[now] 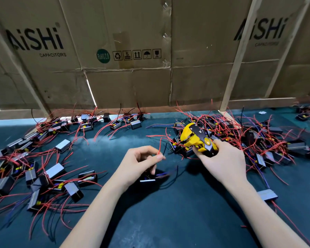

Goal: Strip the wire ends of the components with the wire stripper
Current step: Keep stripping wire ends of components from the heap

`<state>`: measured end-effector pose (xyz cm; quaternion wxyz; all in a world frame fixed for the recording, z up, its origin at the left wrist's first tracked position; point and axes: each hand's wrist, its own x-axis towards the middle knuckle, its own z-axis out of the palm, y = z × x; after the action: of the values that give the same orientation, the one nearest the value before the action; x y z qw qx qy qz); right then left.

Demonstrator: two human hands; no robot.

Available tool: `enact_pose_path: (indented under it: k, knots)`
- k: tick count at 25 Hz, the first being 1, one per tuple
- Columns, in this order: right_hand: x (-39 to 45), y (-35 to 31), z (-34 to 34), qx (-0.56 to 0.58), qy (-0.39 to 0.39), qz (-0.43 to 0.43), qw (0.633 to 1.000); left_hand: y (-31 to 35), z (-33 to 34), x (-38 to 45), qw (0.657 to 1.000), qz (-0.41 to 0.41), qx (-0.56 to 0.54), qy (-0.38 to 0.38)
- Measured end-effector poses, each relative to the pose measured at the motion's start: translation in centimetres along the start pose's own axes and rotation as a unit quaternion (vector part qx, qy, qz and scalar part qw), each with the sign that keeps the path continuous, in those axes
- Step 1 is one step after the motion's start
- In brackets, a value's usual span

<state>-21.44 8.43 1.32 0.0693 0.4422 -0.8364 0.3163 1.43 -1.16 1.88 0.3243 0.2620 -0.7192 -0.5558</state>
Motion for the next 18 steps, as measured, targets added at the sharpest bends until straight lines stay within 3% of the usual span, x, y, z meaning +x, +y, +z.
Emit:
enact_pose_path:
  k: [4, 11, 18]
  knots:
    - [0.1, 0.0, 1.1, -0.104, 0.002, -0.013, 0.994, -0.1, -0.1, 0.0, 1.0, -0.003, 0.003, -0.023]
    - [0.2, 0.1, 2.0, -0.128, 0.04, -0.02, 0.991, -0.2, 0.6, 0.0, 0.998, -0.021, 0.024, -0.055]
    - [-0.2, -0.8, 2.0, -0.175, 0.077, -0.086, 0.978, -0.3, 1.5, 0.0, 0.997, -0.032, 0.044, -0.055]
